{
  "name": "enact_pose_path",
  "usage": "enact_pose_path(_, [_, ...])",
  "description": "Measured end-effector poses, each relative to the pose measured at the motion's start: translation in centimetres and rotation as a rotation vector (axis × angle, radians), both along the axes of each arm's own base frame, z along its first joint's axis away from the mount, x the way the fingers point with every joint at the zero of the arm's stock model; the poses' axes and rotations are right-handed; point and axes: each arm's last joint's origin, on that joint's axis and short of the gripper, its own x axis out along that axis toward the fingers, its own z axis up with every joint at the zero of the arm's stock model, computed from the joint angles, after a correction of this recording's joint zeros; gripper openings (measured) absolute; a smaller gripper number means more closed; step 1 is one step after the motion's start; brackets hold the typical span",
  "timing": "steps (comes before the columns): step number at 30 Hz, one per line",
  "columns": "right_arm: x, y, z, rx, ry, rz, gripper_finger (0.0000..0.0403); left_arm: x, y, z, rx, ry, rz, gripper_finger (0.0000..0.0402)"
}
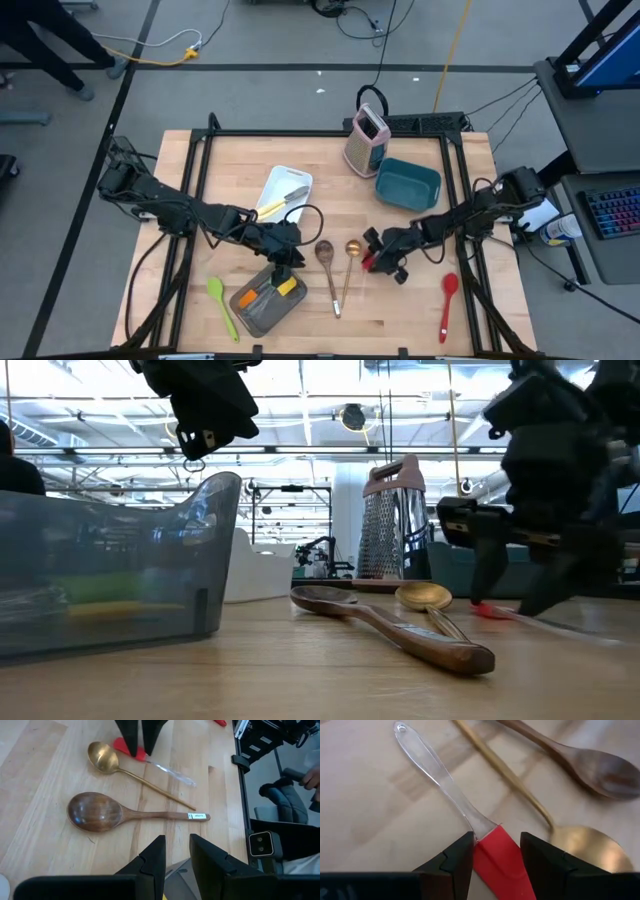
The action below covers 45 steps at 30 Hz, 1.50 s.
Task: Pick & Place Kitchen Items
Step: Put the red spatula into the black bin
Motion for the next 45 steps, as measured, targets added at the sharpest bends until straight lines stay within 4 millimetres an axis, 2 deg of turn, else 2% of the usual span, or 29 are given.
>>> enact_pose_path(6, [0.4,-0.8,0.2,-0.027,-0.07,-0.033,0.015,0.1,0.2,0.0,0.0,-0.001,0.005,0.009])
enact_pose_path(13, [0.4,-1.0,0.1,-0.024,-0.038,-0.033,0.0095,0.1,0.4,0.0,0.0,-0.001,0.015,0.009])
enact_pose_path(17, [0.5,-0.5,1.0,0.003,-0.103,-0.042,0.0084,0.1,0.4,0.0,-0.004,0.0,0.018,0.009])
enact_pose_path(22, [0.5,-0.1,3.0,0.019,-0.203,-0.064,0.0107,0.1,0.4,0.0,-0.015,0.003,0.027,0.009])
enact_pose_path(26, [-0.2,-0.6,3.5,0.01,-0.156,-0.158,0.0141,0.1,0.4,0.0,-0.023,0.006,0.034,0.009])
enact_pose_path(28, [-0.1,-0.8,3.8,0.083,-0.154,-0.216,0.0158,0.1,0.4,0.0,-0.024,0.006,0.035,0.009])
enact_pose_path(34, [-0.1,-2.4,3.6,0.4,-0.056,-0.633,0.0193,0.1,0.4,0.0,-0.042,0.012,0.051,0.009])
enact_pose_path(37, [-0.1,-3.1,3.5,0.487,-0.034,-0.756,0.0198,0.1,0.4,0.0,-0.042,0.012,0.051,0.009])
enact_pose_path(45, [-0.2,-3.1,2.6,0.572,0.071,-0.818,0.018,0.1,0.4,0.0,-0.054,0.016,0.062,0.009])
